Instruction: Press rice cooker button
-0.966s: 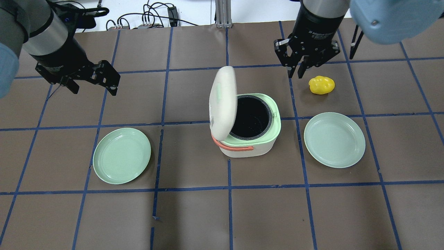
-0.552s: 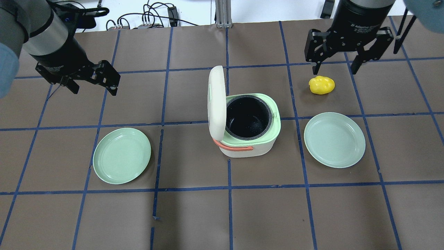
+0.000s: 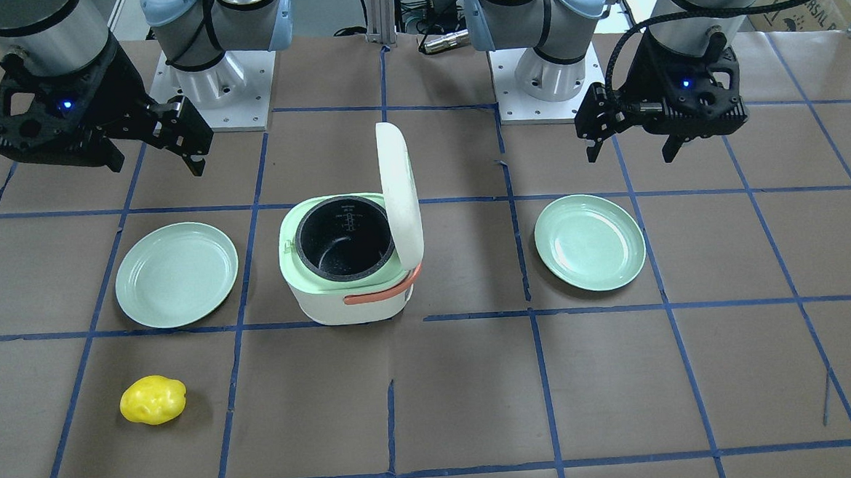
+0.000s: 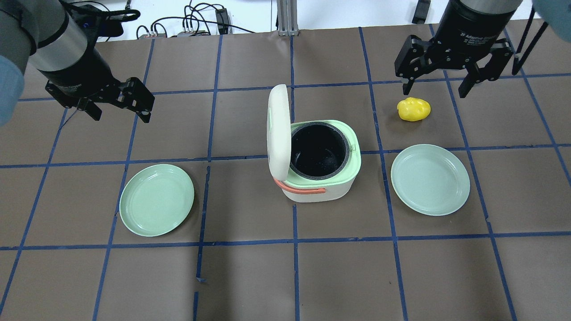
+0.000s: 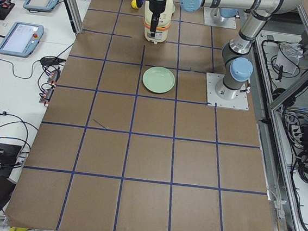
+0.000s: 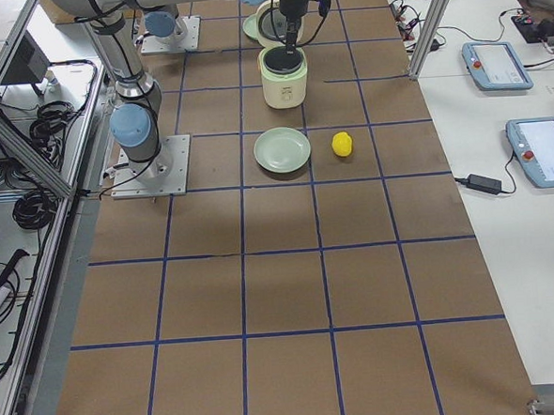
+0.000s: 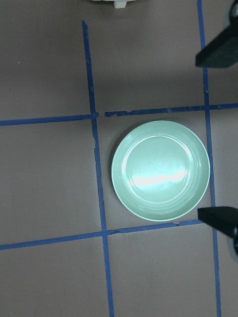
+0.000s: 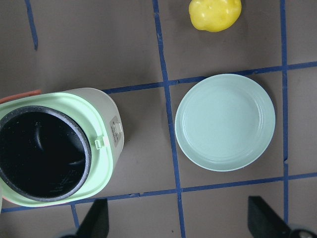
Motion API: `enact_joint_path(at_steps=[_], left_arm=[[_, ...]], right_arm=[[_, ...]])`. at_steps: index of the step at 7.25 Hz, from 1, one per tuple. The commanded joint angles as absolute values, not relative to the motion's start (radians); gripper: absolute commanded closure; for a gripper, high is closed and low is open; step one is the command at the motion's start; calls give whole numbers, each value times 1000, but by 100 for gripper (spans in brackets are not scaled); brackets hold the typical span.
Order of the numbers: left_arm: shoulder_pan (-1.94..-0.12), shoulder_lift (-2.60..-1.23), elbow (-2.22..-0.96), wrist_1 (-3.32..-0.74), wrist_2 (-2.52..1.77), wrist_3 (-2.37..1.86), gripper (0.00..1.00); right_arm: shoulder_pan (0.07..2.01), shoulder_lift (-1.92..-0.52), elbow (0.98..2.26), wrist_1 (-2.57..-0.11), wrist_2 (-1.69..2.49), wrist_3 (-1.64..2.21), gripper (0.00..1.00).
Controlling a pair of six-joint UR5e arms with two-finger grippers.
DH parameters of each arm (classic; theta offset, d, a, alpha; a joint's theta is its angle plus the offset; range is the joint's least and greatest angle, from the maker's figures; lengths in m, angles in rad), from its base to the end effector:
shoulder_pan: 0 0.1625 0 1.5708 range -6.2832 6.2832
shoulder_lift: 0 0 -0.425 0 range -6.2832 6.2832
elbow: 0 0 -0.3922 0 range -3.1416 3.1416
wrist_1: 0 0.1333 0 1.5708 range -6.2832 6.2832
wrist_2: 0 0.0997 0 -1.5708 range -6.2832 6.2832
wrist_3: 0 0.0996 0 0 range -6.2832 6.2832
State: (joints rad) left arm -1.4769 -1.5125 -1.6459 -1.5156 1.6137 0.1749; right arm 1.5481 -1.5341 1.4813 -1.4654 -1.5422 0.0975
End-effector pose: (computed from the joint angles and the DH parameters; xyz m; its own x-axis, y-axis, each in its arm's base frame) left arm -0.0843 -0.4809 0.4846 -0.9957 0.0793 -0.0489 0.0808 0.9963 -0.0303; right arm 0.1247 -0.5045 0.5032 -0.9923 0.1213 -0.0233 0.1198 0.9913 0.0551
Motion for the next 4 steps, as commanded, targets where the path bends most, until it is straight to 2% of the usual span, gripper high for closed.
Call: enact_joint_path(at_steps=[1, 4], left_arm=[[-1477, -1513, -1646, -1516, 1614, 175, 0], [-1477, -1513, -1646, -1516, 1612, 175, 0]], right_arm=[[1549, -1535, 1491, -1479, -1540, 119, 0], [1549, -1536, 1491, -1477, -1537, 121, 0]])
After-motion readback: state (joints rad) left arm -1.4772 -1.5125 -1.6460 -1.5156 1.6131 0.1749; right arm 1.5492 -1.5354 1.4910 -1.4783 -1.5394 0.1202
